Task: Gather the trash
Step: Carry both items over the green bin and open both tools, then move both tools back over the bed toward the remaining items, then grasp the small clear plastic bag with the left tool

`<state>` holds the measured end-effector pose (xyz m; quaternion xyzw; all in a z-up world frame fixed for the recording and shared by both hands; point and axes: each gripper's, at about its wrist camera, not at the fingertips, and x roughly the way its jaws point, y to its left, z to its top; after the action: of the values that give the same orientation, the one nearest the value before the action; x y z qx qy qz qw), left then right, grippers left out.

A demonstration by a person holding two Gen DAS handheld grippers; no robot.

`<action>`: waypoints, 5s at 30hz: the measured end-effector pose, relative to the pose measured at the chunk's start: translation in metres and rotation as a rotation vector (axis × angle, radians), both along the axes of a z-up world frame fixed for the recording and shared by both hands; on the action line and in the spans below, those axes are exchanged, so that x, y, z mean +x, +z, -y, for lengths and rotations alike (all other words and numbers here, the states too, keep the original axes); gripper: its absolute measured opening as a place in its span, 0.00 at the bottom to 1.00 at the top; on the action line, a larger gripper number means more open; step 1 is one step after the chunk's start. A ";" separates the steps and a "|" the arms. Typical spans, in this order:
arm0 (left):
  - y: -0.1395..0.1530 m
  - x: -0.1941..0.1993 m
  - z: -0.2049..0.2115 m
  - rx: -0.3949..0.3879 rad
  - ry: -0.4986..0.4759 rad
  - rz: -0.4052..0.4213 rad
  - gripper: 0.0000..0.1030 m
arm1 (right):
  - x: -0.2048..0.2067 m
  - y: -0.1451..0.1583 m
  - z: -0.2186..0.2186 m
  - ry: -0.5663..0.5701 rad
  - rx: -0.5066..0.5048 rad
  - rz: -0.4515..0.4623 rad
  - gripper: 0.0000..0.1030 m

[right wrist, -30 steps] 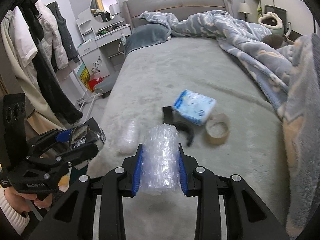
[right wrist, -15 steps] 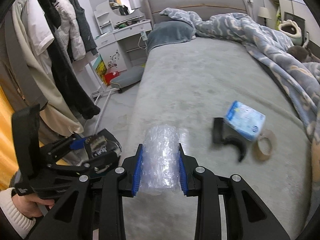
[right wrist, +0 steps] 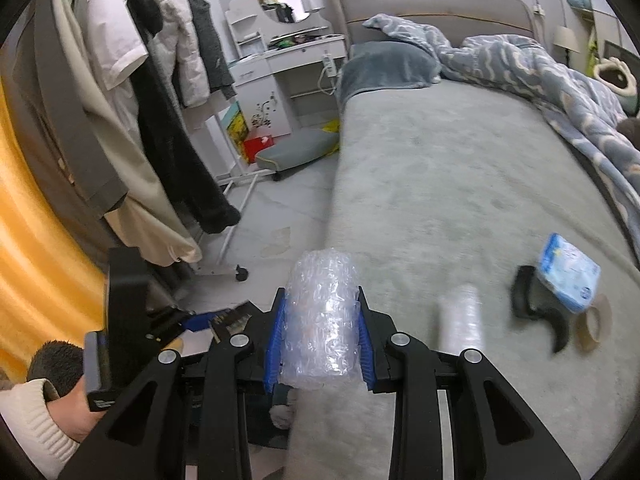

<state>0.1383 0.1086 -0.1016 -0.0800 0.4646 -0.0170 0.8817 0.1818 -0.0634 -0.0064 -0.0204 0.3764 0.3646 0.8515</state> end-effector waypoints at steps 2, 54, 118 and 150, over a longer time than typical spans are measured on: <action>-0.009 -0.003 -0.008 0.006 0.011 -0.032 0.73 | -0.001 -0.003 -0.011 0.017 -0.001 -0.015 0.31; 0.049 -0.062 -0.117 0.002 0.216 0.182 0.69 | -0.021 -0.179 -0.144 0.205 -0.332 -0.353 0.31; 0.098 0.036 0.065 0.022 -0.033 0.330 0.92 | 0.077 0.000 0.115 -0.135 -0.197 0.108 0.86; 0.035 0.093 0.168 -0.069 -0.145 0.096 0.86 | 0.114 -0.027 0.179 -0.072 -0.298 0.095 0.87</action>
<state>0.2312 -0.0597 -0.0666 -0.0756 0.4254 -0.1004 0.8963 0.2955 -0.2423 -0.0339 -0.1501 0.3859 0.2725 0.8685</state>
